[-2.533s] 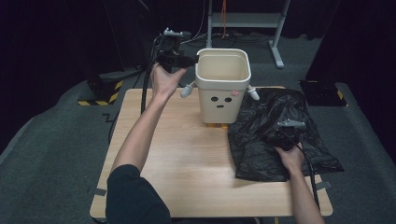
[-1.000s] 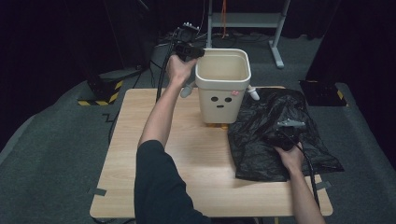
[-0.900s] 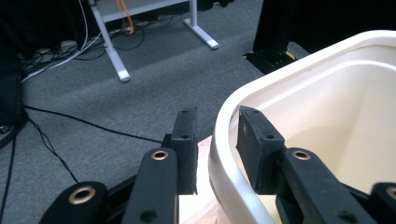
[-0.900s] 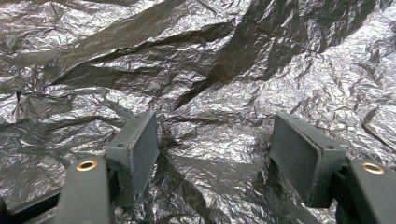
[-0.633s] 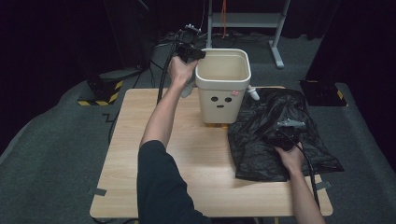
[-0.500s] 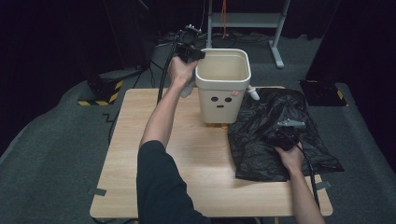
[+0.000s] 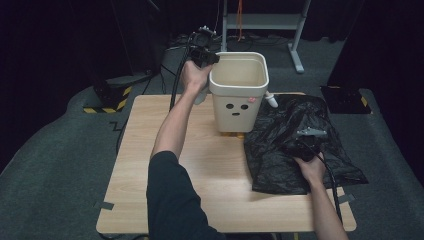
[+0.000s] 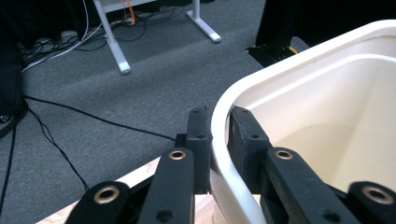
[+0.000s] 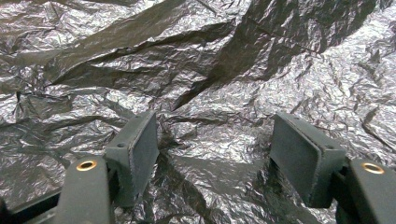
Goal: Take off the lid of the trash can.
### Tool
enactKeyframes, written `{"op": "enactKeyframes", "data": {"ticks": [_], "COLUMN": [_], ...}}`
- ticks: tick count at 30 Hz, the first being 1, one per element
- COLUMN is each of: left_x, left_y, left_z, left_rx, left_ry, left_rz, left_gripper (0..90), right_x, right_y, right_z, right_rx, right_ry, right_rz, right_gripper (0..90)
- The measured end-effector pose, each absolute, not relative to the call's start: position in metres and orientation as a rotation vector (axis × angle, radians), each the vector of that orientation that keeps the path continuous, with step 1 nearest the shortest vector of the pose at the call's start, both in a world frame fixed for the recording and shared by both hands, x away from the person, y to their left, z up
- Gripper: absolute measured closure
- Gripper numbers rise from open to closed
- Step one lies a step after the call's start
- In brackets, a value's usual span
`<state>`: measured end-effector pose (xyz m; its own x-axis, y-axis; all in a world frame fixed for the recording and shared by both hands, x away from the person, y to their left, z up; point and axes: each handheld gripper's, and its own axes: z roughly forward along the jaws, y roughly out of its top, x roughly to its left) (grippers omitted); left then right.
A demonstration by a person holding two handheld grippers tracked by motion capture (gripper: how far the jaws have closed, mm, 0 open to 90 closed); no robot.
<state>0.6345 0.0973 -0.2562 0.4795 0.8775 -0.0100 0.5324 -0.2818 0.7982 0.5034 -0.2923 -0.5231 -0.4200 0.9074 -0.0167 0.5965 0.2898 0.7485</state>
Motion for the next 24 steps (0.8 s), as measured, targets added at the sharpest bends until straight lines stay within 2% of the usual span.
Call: {"op": "enactKeyframes", "data": {"ticks": [16, 24], "left_x": [0.634, 0.631], "left_y": [0.099, 0.097], "left_z": [-0.247, -0.234], "left_rx": [1.939, 1.942], "left_ry": [1.193, 1.189], "left_rz": [0.556, 0.590], "left_gripper": [79.3, 79.2], "right_x": [0.503, 0.504], "right_y": [-0.292, -0.292], "right_z": [-0.523, -0.523], "right_rx": [1.346, 1.345], "right_ry": [2.122, 2.123], "right_rz": [0.944, 0.945], "right_gripper": [31.9, 31.9]}}
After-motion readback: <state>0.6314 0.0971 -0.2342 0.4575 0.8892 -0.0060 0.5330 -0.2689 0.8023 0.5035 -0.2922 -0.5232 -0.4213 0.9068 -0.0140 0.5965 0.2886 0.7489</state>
